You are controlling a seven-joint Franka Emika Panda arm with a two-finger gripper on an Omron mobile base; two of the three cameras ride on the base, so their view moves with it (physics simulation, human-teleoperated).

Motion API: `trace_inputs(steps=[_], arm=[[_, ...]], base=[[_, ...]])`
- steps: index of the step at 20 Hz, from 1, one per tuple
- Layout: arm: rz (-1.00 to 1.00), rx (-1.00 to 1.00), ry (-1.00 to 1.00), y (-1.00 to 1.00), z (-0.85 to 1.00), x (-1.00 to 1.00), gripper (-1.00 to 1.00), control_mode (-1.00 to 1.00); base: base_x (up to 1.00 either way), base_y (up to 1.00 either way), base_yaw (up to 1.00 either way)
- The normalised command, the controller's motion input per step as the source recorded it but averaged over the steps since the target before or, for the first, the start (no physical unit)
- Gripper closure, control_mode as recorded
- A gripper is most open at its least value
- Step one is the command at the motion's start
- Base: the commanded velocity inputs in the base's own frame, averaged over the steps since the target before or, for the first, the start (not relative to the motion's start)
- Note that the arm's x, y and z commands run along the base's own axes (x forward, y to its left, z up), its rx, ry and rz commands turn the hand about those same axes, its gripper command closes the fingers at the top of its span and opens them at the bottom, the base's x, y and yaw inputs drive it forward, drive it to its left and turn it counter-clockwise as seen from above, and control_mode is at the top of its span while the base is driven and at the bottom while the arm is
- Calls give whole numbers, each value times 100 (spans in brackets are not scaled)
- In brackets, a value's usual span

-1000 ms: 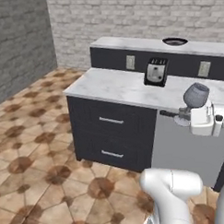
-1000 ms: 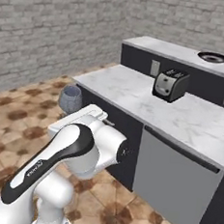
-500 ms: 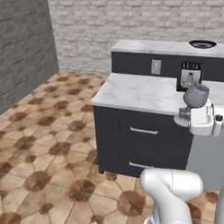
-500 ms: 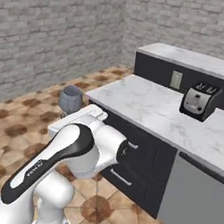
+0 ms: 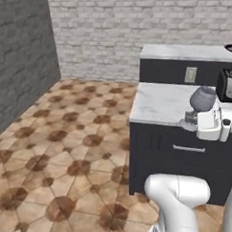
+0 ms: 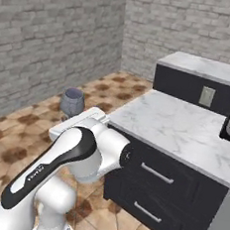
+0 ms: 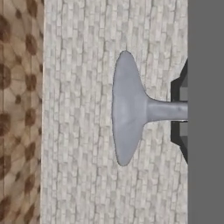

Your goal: Retrieve the wine glasses from the counter and place one next to each plate.

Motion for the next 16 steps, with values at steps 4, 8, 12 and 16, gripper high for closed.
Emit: trace_inputs(steps=[4, 8, 12, 16], arm=[[0, 0, 0, 0, 0, 0, 100, 100], [0, 0, 0, 0, 0, 0, 100, 100], [0, 0, 0, 0, 0, 0, 100, 100], [0, 0, 0, 0, 0, 0, 100, 100]], base=[[100, 100, -22], [100, 100, -24], [100, 100, -29], [100, 99, -43]])
